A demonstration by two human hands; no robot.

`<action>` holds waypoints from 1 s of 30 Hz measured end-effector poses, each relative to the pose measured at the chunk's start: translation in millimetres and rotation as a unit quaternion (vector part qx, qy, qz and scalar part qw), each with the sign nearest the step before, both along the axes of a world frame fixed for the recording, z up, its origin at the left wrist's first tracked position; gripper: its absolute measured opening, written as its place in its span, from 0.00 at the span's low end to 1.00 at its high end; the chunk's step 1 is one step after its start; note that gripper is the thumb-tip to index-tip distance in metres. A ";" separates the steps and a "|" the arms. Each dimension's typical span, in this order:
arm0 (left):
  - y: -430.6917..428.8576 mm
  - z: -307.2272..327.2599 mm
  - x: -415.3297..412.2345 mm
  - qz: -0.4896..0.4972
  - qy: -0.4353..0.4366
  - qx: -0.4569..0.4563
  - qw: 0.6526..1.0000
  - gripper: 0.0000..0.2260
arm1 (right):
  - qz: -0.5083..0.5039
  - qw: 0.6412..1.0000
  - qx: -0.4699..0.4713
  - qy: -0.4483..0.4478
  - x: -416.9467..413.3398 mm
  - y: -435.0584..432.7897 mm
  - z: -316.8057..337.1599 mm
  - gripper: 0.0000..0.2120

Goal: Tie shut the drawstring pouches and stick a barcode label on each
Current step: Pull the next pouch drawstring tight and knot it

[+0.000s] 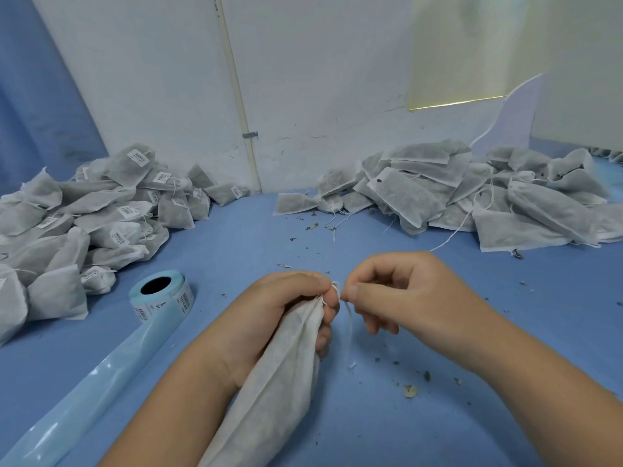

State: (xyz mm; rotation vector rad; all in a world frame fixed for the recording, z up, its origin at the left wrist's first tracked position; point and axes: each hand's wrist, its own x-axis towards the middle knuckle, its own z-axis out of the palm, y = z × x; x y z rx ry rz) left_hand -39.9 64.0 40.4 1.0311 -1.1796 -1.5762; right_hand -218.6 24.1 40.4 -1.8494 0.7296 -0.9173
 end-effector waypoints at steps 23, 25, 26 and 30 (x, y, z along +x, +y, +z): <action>2.9 -0.6 -4.4 0.045 -0.186 -0.067 0.979 0.09 | -0.007 0.997 0.019 0.079 2.0 -2.4 -4.1 0.07; 2.3 -0.7 -5.1 0.059 -0.193 -0.073 0.977 0.07 | -0.002 0.997 0.022 0.078 0.7 -3.7 -3.9 0.06; 1.8 -1.2 -5.2 0.067 -0.199 -0.077 0.975 0.08 | 0.001 0.997 0.023 0.079 -0.1 -4.1 -3.9 0.07; 2.2 -0.9 -6.6 0.092 -0.233 -0.112 0.962 0.16 | 0.025 0.995 0.031 0.092 -1.7 -3.7 -4.6 0.10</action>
